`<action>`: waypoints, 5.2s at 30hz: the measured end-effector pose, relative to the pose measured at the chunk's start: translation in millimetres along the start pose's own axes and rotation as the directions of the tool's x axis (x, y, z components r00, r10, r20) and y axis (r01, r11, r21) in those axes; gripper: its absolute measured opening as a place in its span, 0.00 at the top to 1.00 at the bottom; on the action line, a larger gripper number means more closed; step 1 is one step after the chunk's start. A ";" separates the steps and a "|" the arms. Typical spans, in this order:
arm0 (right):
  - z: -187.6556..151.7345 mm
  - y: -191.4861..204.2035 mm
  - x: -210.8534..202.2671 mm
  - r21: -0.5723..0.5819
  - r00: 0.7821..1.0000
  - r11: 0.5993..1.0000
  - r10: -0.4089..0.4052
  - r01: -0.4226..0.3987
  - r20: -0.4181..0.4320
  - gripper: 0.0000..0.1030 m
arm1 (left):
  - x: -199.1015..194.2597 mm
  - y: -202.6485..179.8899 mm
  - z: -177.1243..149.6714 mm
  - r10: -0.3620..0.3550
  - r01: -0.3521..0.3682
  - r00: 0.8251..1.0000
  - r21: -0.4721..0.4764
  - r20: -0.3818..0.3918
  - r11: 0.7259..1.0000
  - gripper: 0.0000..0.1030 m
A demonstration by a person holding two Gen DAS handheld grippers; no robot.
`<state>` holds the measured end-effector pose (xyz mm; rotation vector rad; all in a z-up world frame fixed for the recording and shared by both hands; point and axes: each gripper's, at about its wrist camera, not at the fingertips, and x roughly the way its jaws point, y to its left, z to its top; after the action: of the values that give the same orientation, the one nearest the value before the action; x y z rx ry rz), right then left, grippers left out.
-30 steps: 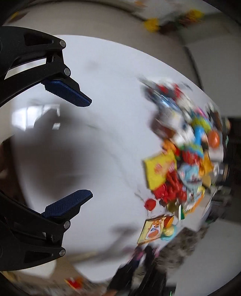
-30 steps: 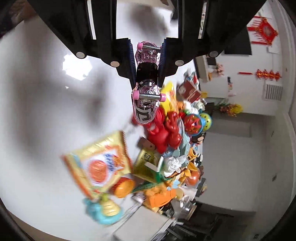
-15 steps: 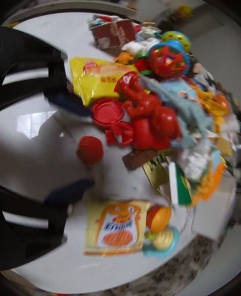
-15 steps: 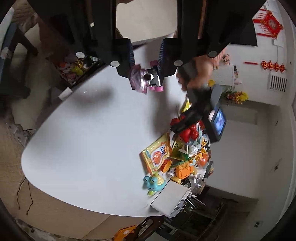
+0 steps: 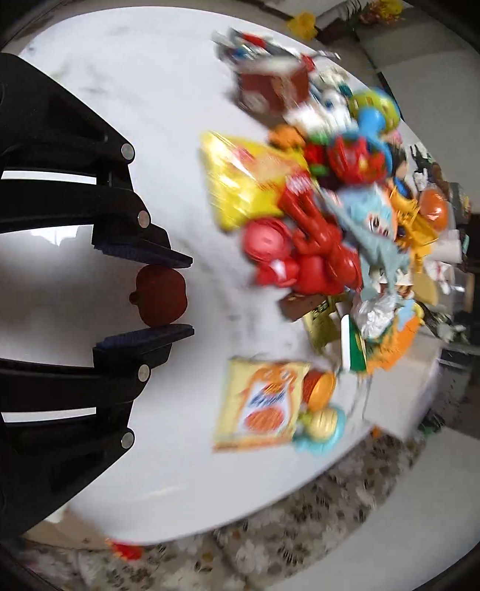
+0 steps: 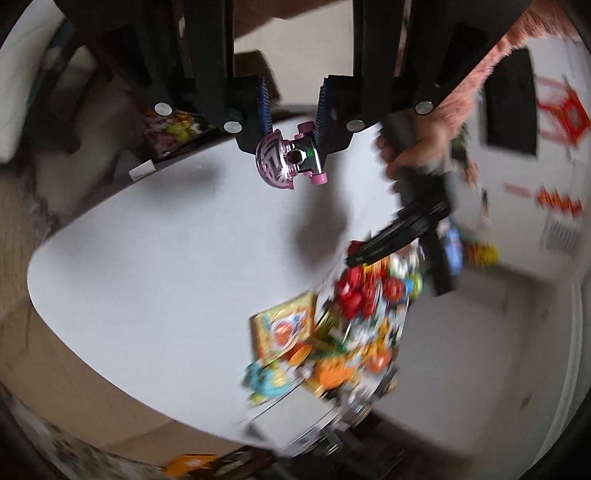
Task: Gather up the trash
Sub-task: 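Lower both held toys into the cardboard box and open both grippers, then grasp the brown-and-white small box with the left gripper, then grasp the yellow snack packet with the right gripper, then drop the snack packet and small box into the cardboard box, opening both grippers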
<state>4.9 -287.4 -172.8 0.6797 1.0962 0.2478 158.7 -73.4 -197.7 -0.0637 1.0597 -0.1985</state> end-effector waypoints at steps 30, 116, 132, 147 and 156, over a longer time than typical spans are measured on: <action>-139.3 -46.1 219.3 -0.512 0.877 0.817 -0.425 0.265 -0.224 0.22 | 92.8 78.5 -337.4 0.138 -0.162 0.853 -0.005 -0.503 0.987 0.26; -60.9 53.1 70.9 -0.596 0.974 0.801 -0.178 0.059 -0.142 0.72 | -122.7 59.9 -225.6 -0.212 0.220 0.975 0.125 -0.073 0.968 0.50; -154.0 -109.5 274.6 -0.532 0.825 0.797 -0.486 0.285 -0.287 0.29 | 142.0 87.5 -349.4 0.009 -0.037 0.889 -0.053 -0.458 0.998 0.32; -118.7 24.6 151.1 -0.584 0.945 0.805 -0.264 0.105 -0.193 0.12 | -66.2 93.5 -265.0 -0.100 0.094 0.984 -0.045 -0.144 0.995 0.17; -79.0 82.3 87.1 -0.487 0.991 0.870 -0.122 0.078 -0.058 0.09 | -105.6 174.1 -100.4 0.014 -0.003 0.995 -0.112 0.100 0.994 0.12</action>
<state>-13.6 -149.5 -208.1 0.1612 1.0917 0.4487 44.1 122.0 -181.7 -0.1684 0.9701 -0.1272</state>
